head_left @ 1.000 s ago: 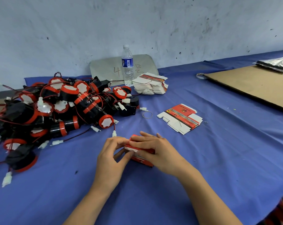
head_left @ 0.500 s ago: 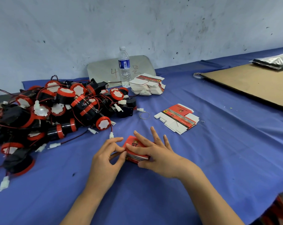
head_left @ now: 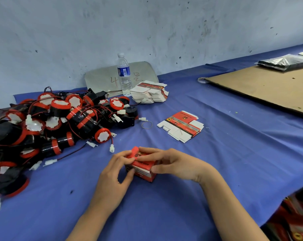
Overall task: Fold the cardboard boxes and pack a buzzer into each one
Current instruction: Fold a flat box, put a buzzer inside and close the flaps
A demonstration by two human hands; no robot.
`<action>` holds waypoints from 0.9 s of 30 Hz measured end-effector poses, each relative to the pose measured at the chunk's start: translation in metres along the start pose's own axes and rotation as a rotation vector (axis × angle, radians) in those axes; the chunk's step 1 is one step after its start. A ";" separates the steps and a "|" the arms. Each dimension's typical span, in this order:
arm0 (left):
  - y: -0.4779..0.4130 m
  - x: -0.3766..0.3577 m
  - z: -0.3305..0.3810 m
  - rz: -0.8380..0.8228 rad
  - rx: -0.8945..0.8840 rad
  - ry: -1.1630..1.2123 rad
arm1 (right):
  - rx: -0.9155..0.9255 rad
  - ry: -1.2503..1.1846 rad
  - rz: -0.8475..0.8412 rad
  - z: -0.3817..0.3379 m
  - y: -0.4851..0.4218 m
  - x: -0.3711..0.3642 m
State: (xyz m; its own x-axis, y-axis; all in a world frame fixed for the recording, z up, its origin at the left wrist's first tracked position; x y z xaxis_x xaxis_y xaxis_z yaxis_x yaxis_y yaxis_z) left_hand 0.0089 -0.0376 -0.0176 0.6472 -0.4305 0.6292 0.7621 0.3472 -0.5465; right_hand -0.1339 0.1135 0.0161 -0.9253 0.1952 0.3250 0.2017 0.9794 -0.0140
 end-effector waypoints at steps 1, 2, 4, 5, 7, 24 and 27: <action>0.000 0.000 -0.001 -0.008 0.004 0.010 | 0.008 0.010 0.021 0.001 -0.001 -0.001; 0.000 0.001 -0.002 -0.017 0.006 0.023 | 0.015 0.020 0.040 0.001 -0.003 -0.001; 0.001 0.002 -0.003 -0.041 0.008 0.062 | 0.028 0.054 0.058 0.002 -0.005 -0.003; 0.001 0.002 -0.002 -0.047 0.010 0.083 | 0.037 0.073 0.061 0.003 -0.006 -0.003; 0.000 0.003 -0.002 -0.045 0.023 0.110 | 0.049 0.101 0.066 0.003 -0.007 -0.003; 0.001 -0.002 0.001 -0.048 0.173 0.176 | -0.043 -0.007 0.076 0.008 -0.017 -0.005; -0.001 -0.001 0.001 -0.011 0.129 0.120 | -0.026 -0.005 0.153 0.005 -0.017 -0.011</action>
State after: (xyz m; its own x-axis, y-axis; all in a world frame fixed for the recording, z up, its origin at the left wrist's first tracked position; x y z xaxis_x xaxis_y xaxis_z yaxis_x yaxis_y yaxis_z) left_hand 0.0077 -0.0371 -0.0169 0.6381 -0.5286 0.5598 0.7699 0.4425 -0.4598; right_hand -0.1290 0.0951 0.0083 -0.8850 0.3422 0.3158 0.3484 0.9366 -0.0386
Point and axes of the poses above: each hand's wrist, its own y-axis away from the middle knuckle, its own x-axis out of the back of the hand, z = x × y, the point moved 1 cm from there along -y, towards the middle knuckle, and after that the axes turned 1 degree about -y, right-handed, at the moved point
